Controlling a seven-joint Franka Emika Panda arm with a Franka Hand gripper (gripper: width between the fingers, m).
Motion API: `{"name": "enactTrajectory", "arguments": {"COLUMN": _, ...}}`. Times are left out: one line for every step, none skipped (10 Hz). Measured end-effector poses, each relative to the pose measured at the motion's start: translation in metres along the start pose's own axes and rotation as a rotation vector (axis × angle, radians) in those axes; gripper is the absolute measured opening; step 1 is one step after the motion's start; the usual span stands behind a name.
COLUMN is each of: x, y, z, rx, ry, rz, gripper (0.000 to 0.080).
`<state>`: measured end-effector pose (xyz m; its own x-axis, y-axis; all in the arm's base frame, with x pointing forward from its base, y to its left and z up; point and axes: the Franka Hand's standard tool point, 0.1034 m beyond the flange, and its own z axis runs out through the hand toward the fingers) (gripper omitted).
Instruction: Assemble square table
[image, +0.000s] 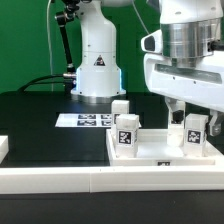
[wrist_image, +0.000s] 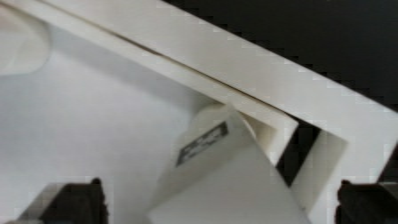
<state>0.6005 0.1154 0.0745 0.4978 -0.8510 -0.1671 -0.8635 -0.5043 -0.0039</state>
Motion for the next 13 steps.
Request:
{"name": "enactTrajectory", "arguments": {"x": 0.0011, "y": -0.0001, "z": -0.0022, "rx": -0.016, "ry": 0.0, "rz": -0.12, "gripper": 0.0649}}
{"name": "enactTrajectory", "arguments": {"x": 0.0023, "y": 0.0002, "z": -0.0025, "rx": -0.016, "ry": 0.0, "rz": -0.181, "gripper": 0.0649}}
{"name": "enactTrajectory", "arguments": {"x": 0.0011, "y": 0.0, "z": -0.0022, "rx": -0.02, "ry": 0.003, "rz": -0.219, "gripper": 0.0649}}
{"name": "enactTrajectory", "arguments": {"x": -0.0001, "y": -0.0002, "z": -0.0018, "rx": -0.028, "ry": 0.009, "rz": -0.304, "gripper": 0.0649}}
{"name": "enactTrajectory", "arguments": {"x": -0.0016, "y": -0.0006, "z": -0.0014, "rx": -0.033, "ry": 0.012, "rz": -0.363, "gripper": 0.0649}}
{"name": "enactTrajectory", "arguments": {"x": -0.002, "y": -0.0007, "z": -0.0013, "rx": -0.033, "ry": 0.011, "rz": -0.397, "gripper": 0.0649}}
{"name": "enactTrajectory", "arguments": {"x": -0.0016, "y": -0.0003, "z": -0.0012, "rx": -0.039, "ry": 0.013, "rz": -0.496, "gripper": 0.0649}}
{"name": "enactTrajectory", "arguments": {"x": -0.0012, "y": -0.0001, "z": -0.0012, "rx": -0.042, "ry": 0.014, "rz": -0.549, "gripper": 0.0649}}
{"name": "enactTrajectory", "arguments": {"x": 0.0001, "y": 0.0004, "z": -0.0014, "rx": -0.042, "ry": 0.013, "rz": -0.587, "gripper": 0.0649}}
{"name": "enactTrajectory", "arguments": {"x": 0.0, "y": 0.0004, "z": -0.0014, "rx": -0.041, "ry": 0.014, "rz": -0.577, "gripper": 0.0503}}
{"name": "enactTrajectory", "arguments": {"x": 0.0001, "y": 0.0004, "z": -0.0014, "rx": -0.041, "ry": 0.014, "rz": -0.577, "gripper": 0.0366}}
{"name": "enactTrajectory", "arguments": {"x": 0.0001, "y": 0.0005, "z": -0.0013, "rx": -0.041, "ry": 0.014, "rz": -0.546, "gripper": 0.0288}}
{"name": "enactTrajectory", "arguments": {"x": 0.0002, "y": 0.0005, "z": -0.0013, "rx": -0.041, "ry": 0.014, "rz": -0.533, "gripper": 0.0288}}
